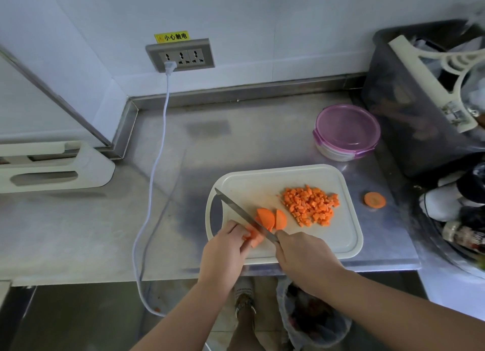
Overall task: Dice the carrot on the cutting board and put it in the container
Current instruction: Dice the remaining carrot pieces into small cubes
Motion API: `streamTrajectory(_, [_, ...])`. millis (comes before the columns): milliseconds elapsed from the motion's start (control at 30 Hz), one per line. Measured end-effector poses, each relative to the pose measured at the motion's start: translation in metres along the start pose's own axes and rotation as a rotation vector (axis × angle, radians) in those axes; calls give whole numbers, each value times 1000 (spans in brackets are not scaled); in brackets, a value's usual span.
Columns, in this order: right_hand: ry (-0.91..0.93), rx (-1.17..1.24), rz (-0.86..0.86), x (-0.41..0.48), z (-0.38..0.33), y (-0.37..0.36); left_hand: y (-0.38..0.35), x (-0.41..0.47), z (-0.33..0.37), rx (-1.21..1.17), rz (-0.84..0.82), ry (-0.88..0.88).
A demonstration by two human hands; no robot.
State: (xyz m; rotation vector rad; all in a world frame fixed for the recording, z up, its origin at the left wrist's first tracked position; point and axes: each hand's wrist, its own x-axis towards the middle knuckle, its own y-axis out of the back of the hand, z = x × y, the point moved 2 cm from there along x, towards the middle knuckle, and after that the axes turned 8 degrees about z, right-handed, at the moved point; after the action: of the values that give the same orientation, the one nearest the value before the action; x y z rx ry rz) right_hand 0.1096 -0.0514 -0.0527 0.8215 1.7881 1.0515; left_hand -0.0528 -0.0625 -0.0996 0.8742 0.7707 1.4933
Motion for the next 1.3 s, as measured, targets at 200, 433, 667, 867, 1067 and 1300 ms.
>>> streamTrajectory(200, [-6, -10, -27, -3, -2, -5, 2, 0, 2, -7, 4, 11])
streamTrajectory(433, [12, -50, -34, -6, -2, -8, 0, -1, -1, -4, 21, -13])
streamTrajectory(667, [7, -38, -57, 1, -3, -18, -1, 0, -1, -33, 29, -56])
streamTrajectory(867, [-39, 2, -56, 8, -4, -23, -2, 0, -4, -56, 61, -70])
streamTrajectory(1067, [-95, 148, -68, 13, 6, -15, 0, 0, -2, -65, 45, -51])
streamTrajectory(1300, [-53, 139, 4, 3, 2, -3, 6, -1, -1, -53, 60, -67])
